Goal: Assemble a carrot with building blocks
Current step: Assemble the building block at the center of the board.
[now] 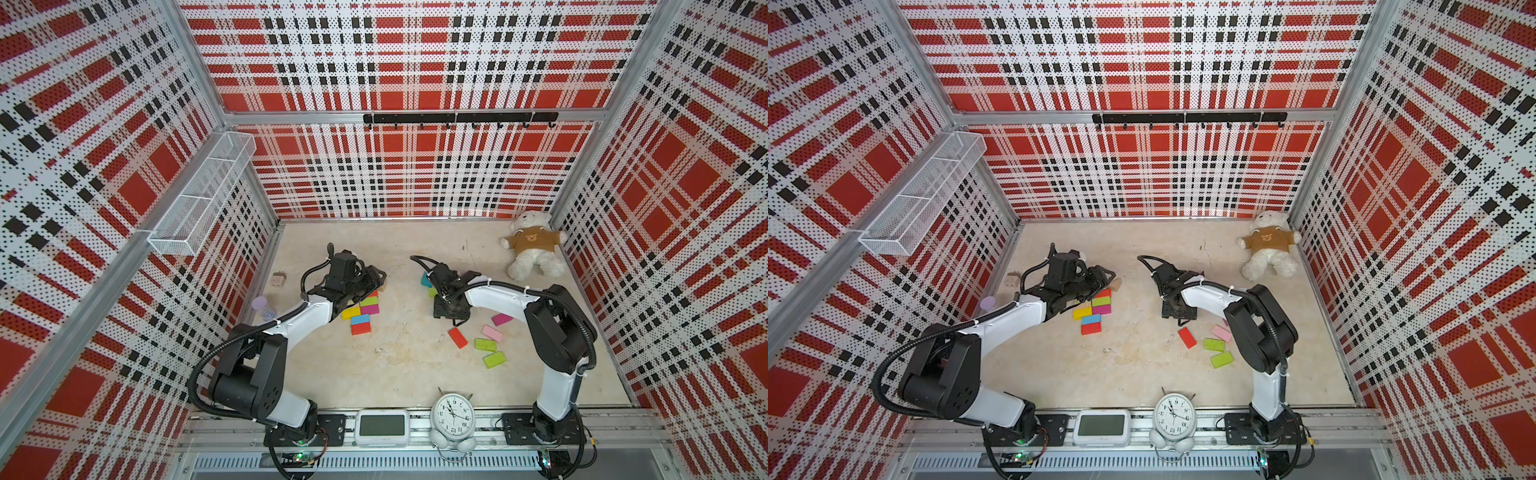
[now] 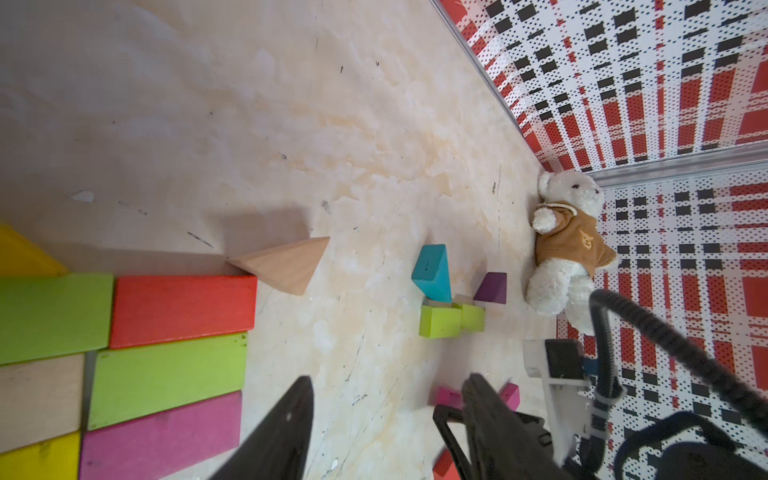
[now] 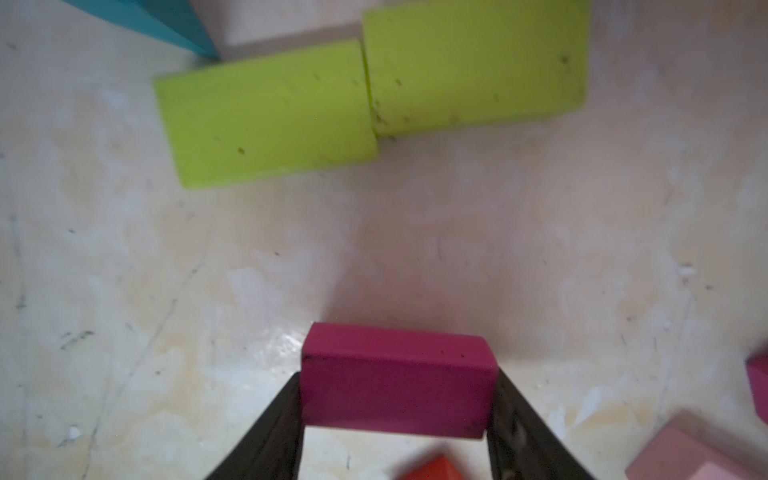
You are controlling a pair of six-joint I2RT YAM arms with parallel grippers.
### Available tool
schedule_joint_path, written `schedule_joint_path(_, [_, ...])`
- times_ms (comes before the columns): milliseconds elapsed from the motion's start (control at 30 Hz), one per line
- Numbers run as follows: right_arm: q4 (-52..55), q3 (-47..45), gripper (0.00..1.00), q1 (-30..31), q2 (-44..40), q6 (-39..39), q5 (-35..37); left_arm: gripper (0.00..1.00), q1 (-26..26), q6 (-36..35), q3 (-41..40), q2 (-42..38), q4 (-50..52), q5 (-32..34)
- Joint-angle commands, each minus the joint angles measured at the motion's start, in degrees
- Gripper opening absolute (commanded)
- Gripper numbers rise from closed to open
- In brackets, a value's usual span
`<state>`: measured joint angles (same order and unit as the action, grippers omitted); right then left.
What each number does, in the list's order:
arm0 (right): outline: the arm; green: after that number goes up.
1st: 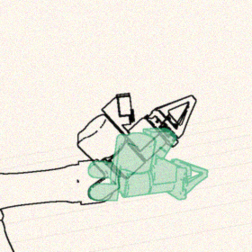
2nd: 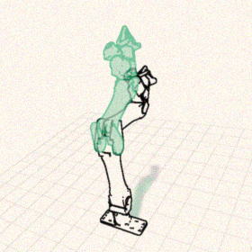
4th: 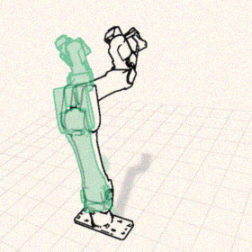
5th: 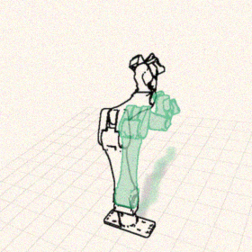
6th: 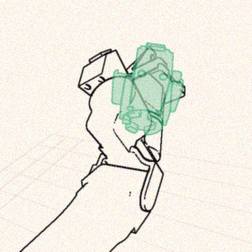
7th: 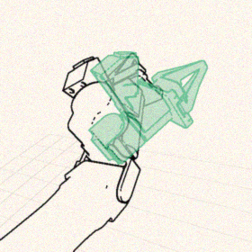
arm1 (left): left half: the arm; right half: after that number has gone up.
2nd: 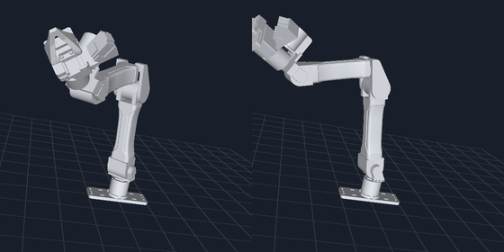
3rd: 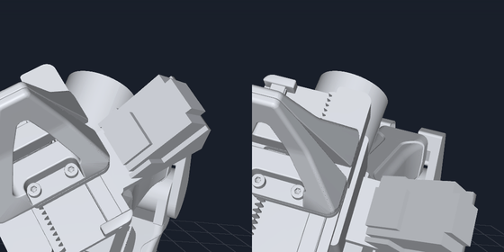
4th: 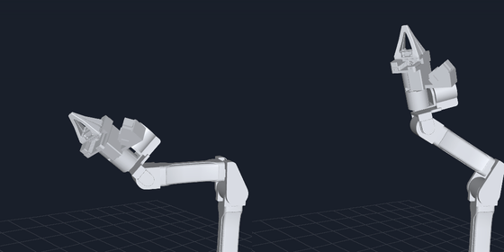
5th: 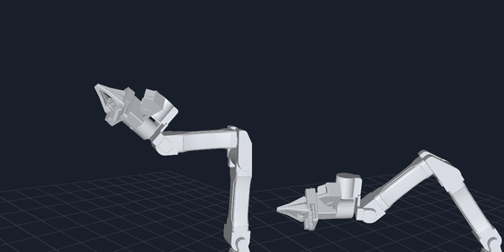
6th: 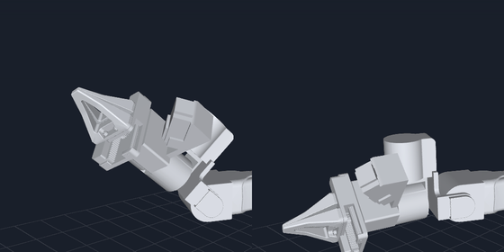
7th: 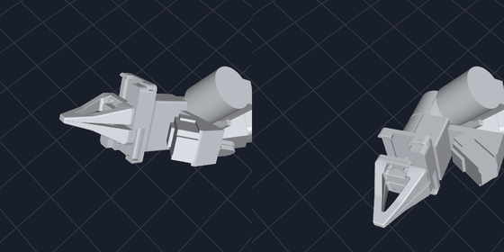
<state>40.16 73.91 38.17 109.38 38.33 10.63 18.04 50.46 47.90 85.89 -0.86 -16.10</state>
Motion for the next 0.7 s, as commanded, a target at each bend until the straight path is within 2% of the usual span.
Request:
schedule_joint_path(0, [-0.96, 3.53, 0.54, 0.01, 2.51, -6.48, 0.20, 0.60, -0.29, -0.45, -0.80, -1.39, -0.98, 0.45])
schedule_joint_path(300, [0.09, 8.10, 0.55, -0.20, 6.34, -11.19, -1.36, 0.60, -1.78, 0.08, -1.84, -1.98, -0.97, 1.51])
schedule_joint_path(667, [0.79, 10.01, 0.56, -1.30, 8.84, -12.40, -2.06, 0.60, -1.71, 0.26, -1.54, -1.17, -0.98, 2.09])
